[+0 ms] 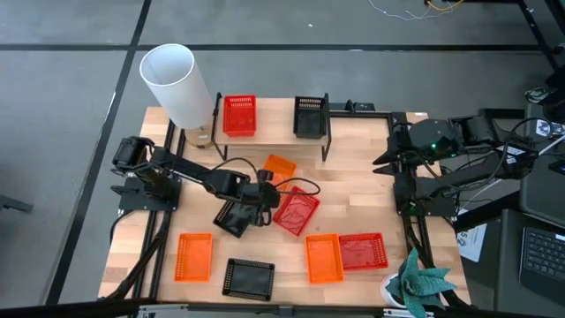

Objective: Stack baskets on shelf by color
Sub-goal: Put the top orange bin on the shelf

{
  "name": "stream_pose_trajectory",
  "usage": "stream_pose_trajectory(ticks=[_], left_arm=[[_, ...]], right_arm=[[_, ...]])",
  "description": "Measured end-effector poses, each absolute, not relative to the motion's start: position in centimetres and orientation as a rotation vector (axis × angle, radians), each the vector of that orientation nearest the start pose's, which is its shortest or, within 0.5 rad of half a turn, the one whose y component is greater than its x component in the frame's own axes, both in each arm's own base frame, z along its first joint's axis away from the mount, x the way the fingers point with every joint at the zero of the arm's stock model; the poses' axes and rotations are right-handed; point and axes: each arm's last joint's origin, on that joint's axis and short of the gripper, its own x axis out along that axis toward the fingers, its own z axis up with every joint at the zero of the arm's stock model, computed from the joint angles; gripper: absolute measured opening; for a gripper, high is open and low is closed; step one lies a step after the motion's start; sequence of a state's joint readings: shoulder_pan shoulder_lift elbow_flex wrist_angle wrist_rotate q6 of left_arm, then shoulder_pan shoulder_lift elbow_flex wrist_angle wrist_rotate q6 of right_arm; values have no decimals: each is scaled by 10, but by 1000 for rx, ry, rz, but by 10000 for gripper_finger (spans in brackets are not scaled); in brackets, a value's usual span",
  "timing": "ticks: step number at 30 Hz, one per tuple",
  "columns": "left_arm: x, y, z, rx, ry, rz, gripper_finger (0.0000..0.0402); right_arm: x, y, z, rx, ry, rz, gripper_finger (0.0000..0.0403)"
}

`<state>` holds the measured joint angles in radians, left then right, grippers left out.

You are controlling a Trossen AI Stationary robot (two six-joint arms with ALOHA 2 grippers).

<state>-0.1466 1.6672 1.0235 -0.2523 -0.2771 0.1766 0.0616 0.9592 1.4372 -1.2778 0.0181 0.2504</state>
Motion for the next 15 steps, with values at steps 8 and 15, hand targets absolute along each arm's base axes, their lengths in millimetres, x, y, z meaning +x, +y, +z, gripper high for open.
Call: stream_pose_trajectory(ticks=[8, 15], left_arm=[[333, -28, 185, 392, 978, 67, 83], [332, -27, 185, 379, 988, 45, 83]], right_arm=[[124, 7, 415, 206, 820, -63, 116], [123, 7, 414, 205, 832, -64, 116]])
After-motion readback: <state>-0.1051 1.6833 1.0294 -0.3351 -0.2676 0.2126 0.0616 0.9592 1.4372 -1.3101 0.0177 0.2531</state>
